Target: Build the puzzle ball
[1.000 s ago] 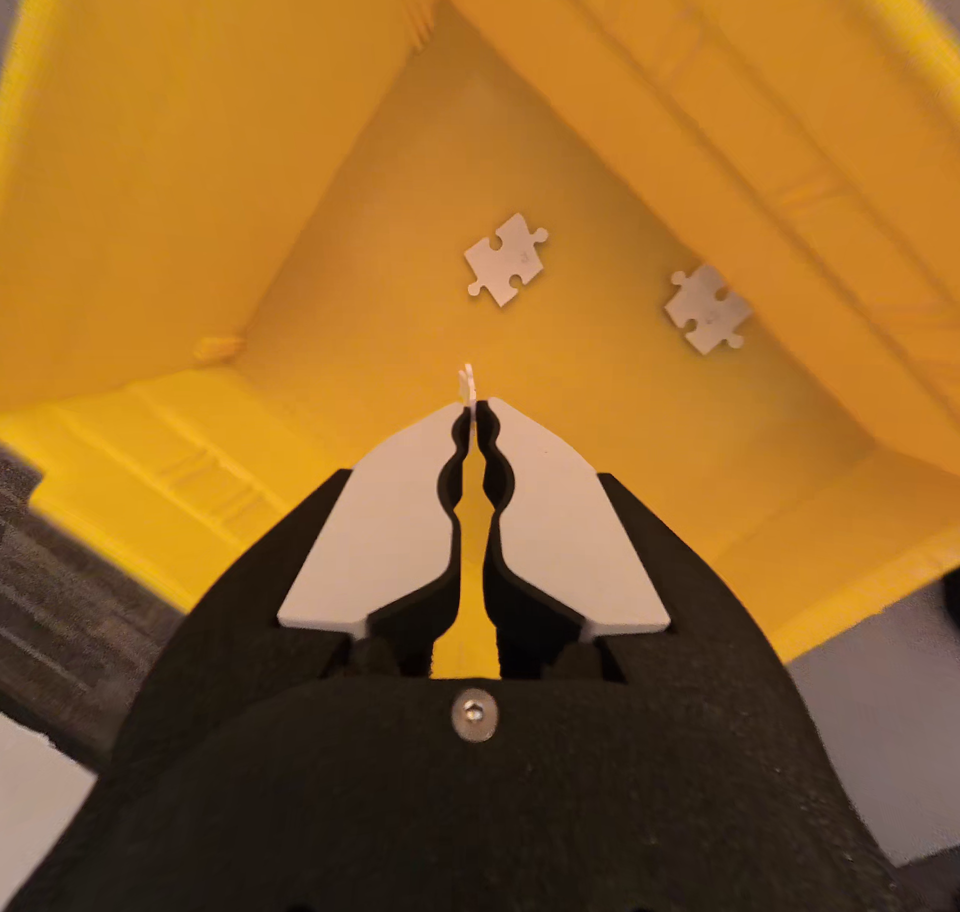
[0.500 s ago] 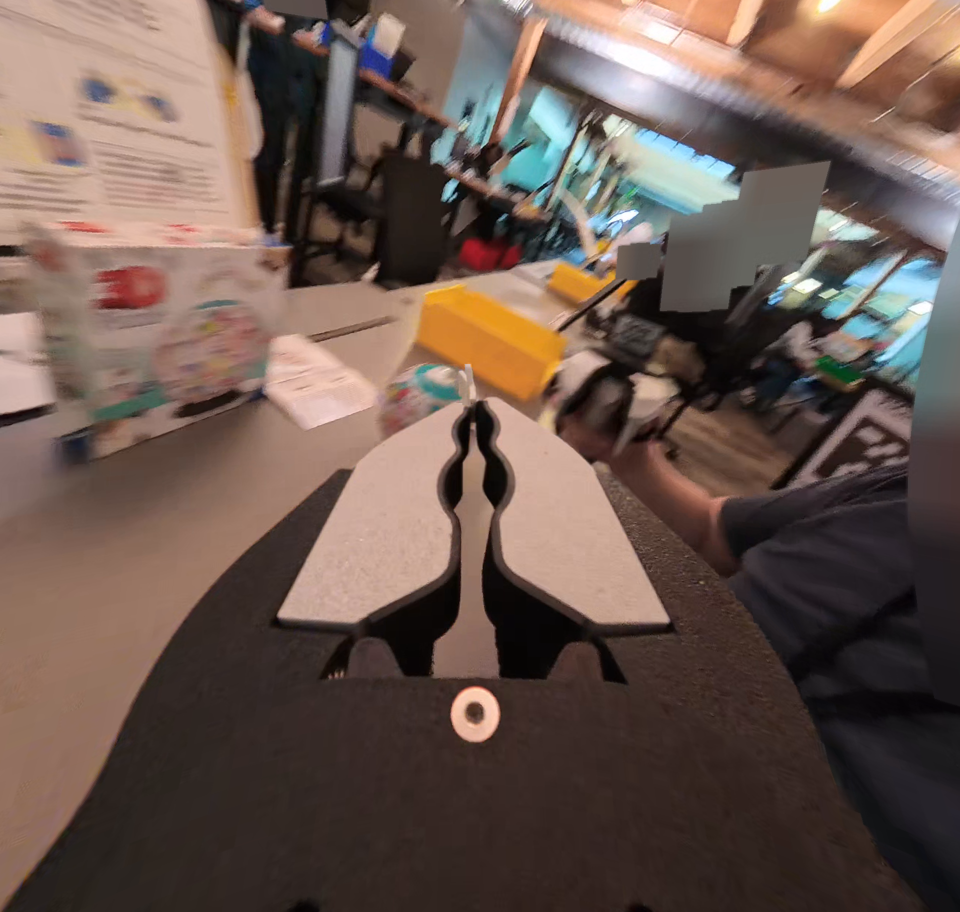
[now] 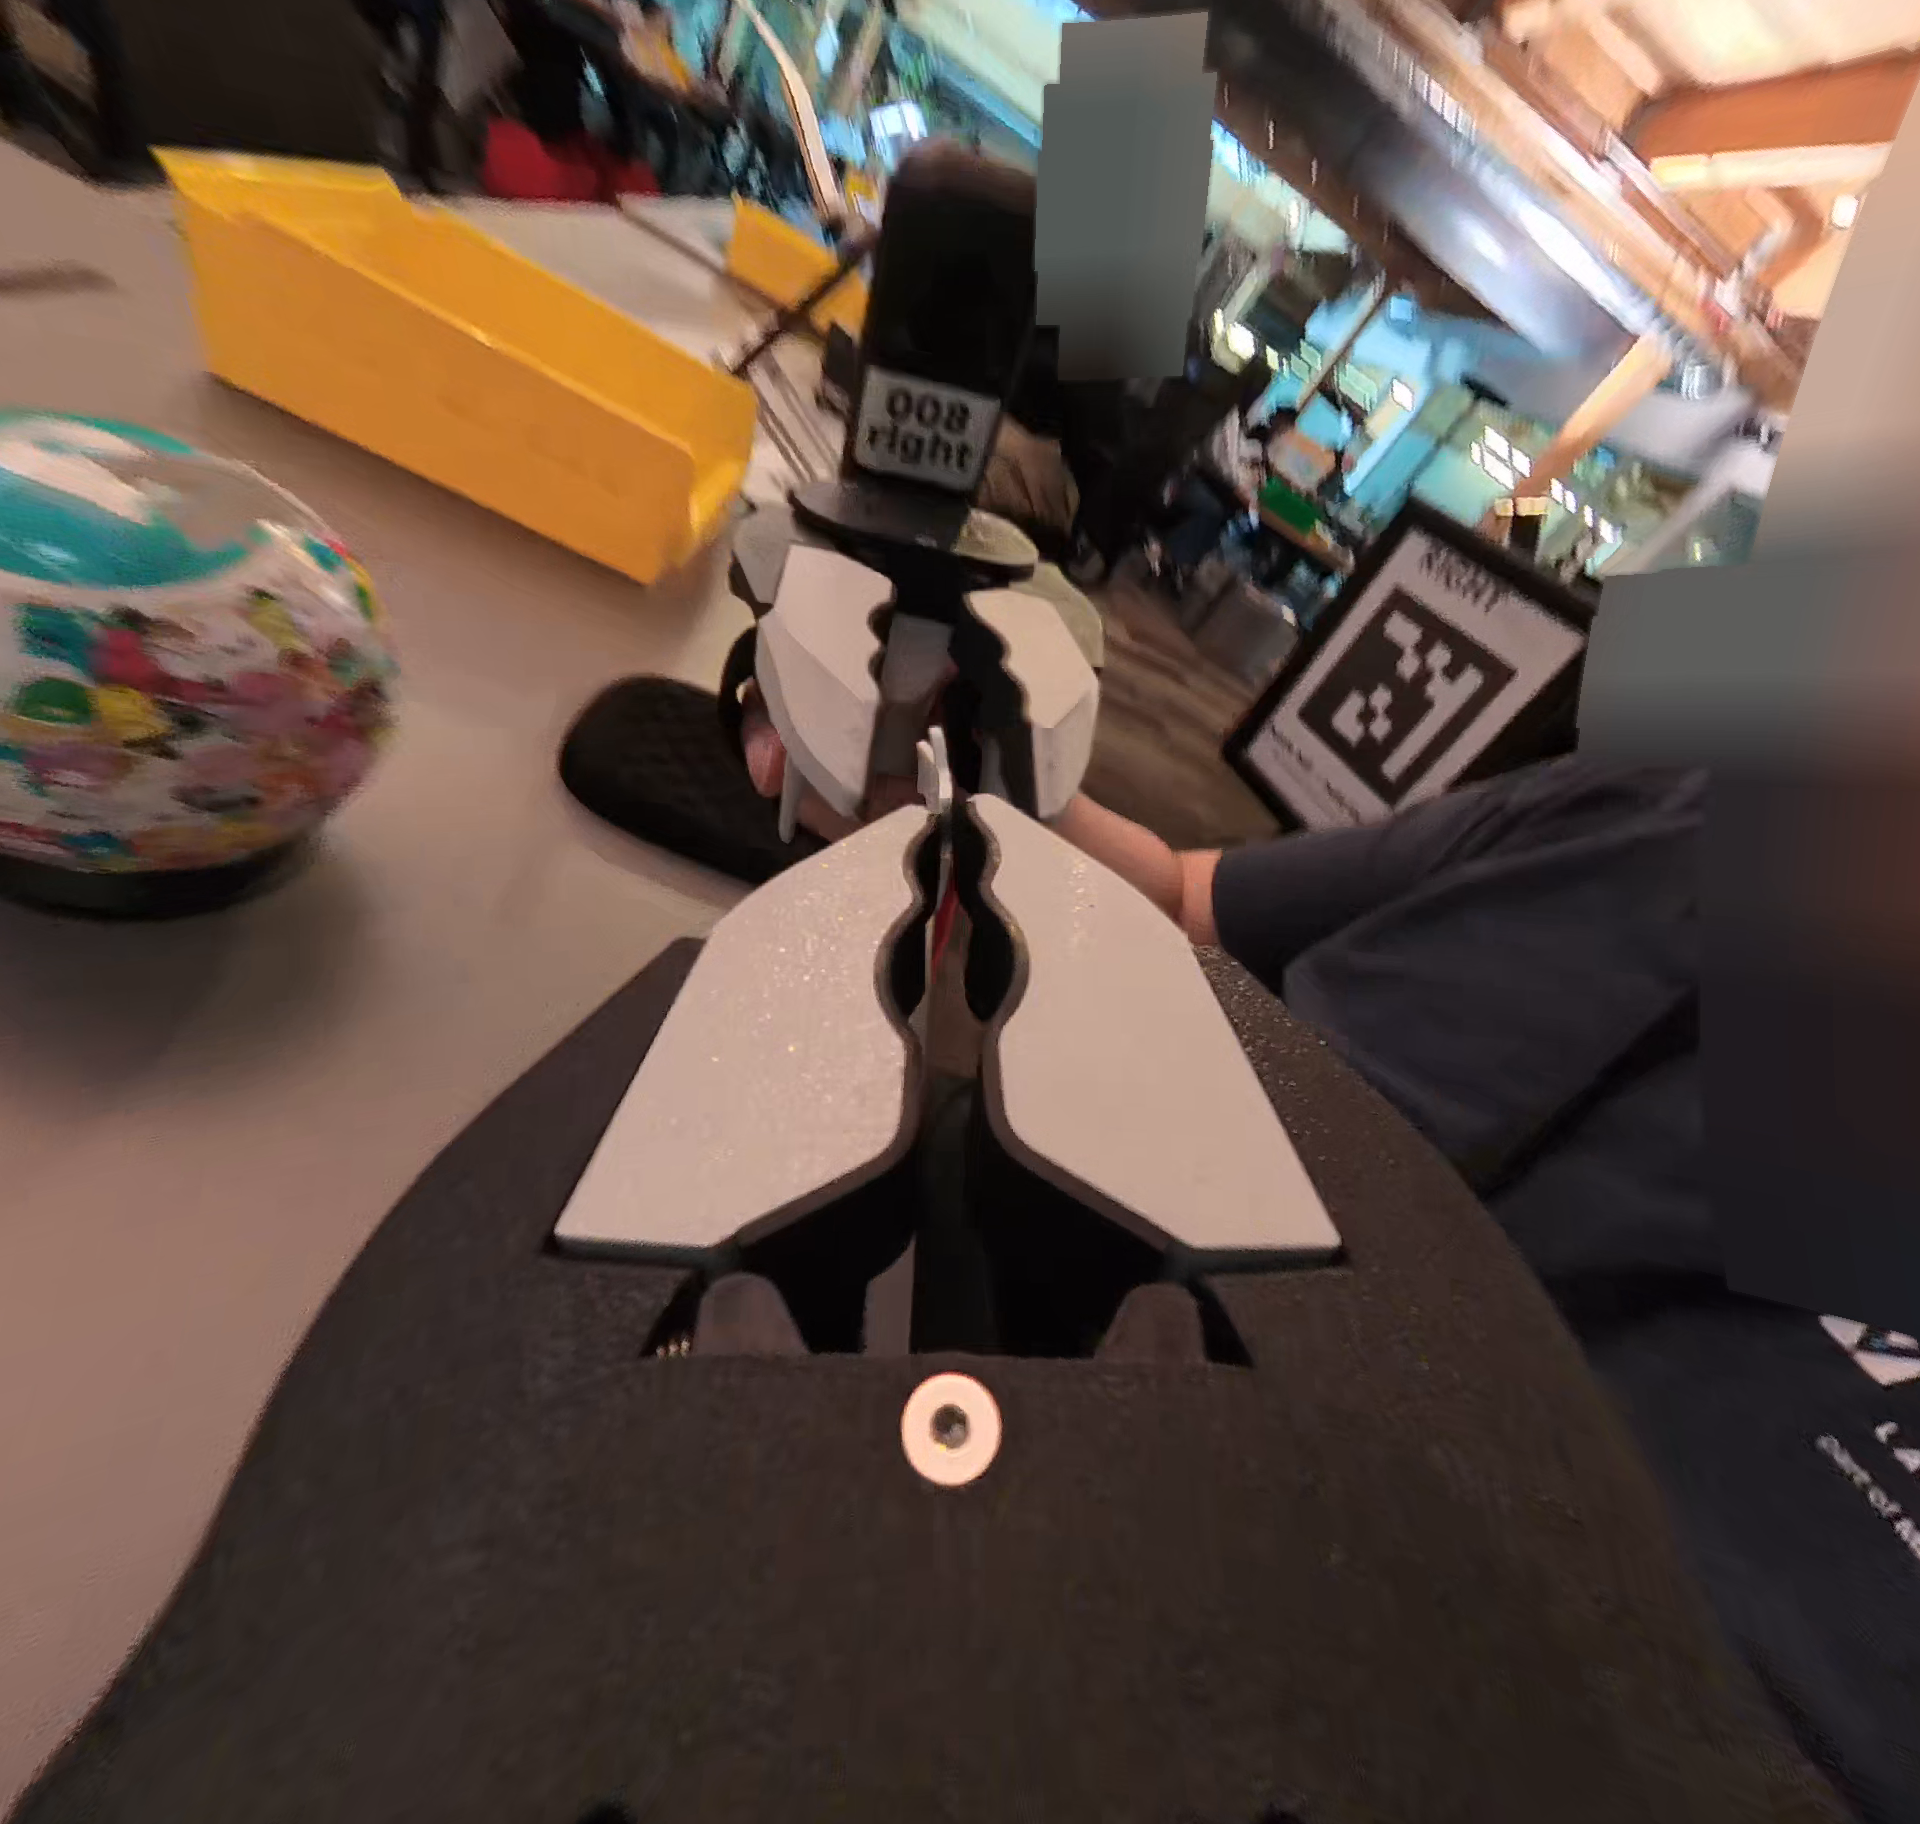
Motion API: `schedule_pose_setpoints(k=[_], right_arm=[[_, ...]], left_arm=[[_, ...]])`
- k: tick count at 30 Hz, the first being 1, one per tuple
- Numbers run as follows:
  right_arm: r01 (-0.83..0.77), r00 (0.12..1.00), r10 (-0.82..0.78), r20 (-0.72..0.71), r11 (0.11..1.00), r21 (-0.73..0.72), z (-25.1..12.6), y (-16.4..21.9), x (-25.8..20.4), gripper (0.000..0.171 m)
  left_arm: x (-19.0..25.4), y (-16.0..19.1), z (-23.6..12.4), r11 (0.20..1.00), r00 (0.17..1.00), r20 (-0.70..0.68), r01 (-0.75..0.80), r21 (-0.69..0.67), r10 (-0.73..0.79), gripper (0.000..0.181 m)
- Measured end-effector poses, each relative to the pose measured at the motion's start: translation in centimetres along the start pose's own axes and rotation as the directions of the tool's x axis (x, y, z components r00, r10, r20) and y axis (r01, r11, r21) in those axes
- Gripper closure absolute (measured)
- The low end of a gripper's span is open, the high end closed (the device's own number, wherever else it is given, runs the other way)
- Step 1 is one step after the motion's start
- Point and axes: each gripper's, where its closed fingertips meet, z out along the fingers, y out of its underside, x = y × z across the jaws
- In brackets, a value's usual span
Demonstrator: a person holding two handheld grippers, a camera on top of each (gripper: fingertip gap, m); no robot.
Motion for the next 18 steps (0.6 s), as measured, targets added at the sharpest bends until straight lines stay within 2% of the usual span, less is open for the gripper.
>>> schedule_pose_setpoints(k=[3,9,11,16,18], right_arm=[[-0.038,0.999,0.039,0.025,0.997,-0.068,-2.2,3.5,-1.4,0.168],[-0.127,0.991,0.125,-0.043,0.991,-0.042,-6.3,5.3,-1.3,0.168],[-0.17,0.982,0.168,-0.085,0.985,-0.013,-8.3,5.2,-0.5,0.168],[-0.3,0.941,0.295,-0.169,0.954,-0.008,-14.3,4.9,2.5,0.168],[-0.36,0.922,0.355,-0.156,0.933,-0.002,-16.3,4.1,3.7,0.168]], left_arm=[[0.5,2.0,3.0,0.997,0.998,-0.055,0.005,-0.082,-0.009,0.179],[-0.9,3.5,6.2,0.99,0.997,-0.036,-0.071,-0.124,0.067,0.175],[-1.6,3.6,6.2,0.99,0.996,-0.001,-0.091,-0.11,0.091,0.164],[-4.2,6.0,5.4,0.98,0.982,0.129,-0.115,-0.165,0.137,0.165],[-5.0,7.2,5.2,0.971,0.972,0.169,-0.128,-0.202,0.163,0.166]])
